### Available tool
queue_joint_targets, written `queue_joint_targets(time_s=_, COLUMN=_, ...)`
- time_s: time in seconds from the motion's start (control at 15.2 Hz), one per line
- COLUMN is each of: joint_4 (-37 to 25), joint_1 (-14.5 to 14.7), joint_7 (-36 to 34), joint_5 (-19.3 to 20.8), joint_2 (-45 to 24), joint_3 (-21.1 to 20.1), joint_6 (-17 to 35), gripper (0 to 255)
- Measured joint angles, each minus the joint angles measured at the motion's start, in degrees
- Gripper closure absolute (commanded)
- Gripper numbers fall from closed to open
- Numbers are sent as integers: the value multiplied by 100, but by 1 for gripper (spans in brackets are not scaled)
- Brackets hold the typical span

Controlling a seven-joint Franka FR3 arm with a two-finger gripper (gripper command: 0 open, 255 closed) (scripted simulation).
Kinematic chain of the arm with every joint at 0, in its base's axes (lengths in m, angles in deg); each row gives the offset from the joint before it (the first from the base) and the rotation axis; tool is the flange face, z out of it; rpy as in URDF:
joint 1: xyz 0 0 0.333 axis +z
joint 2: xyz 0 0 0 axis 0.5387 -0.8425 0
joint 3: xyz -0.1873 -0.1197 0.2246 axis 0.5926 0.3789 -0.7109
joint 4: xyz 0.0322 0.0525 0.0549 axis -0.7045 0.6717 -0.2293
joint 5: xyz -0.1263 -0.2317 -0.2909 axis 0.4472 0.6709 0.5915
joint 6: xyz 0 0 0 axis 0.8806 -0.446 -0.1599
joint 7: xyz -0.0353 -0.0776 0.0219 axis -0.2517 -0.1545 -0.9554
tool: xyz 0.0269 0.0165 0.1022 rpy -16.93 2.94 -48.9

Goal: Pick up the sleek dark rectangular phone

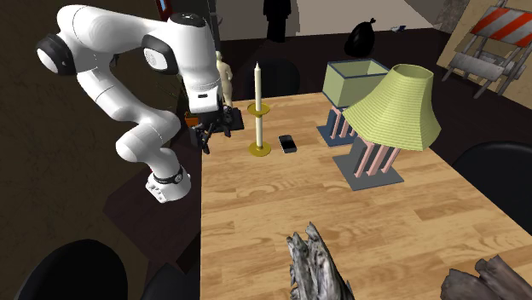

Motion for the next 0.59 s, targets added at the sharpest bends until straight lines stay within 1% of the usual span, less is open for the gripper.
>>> queue_joint_targets(time_s=0.07, joint_4=0, joint_1=0, joint_7=0, joint_5=0, joint_2=0, joint_3=0, joint_6=0, gripper=0)
queue_joint_targets(time_s=0.2, joint_4=33, joint_1=14, joint_7=-261, joint_5=-115, joint_2=-39, joint_3=-154, joint_6=68, gripper=0)
queue_joint_targets(time_s=0.4, joint_4=204, joint_1=46, joint_7=-876, joint_5=-384, joint_2=-132, joint_3=-517, joint_6=340, gripper=0)
queue_joint_targets(time_s=0.59, joint_4=251, joint_1=85, joint_7=-1562, joint_5=-669, joint_2=-391, joint_3=-937, joint_6=669, gripper=0)
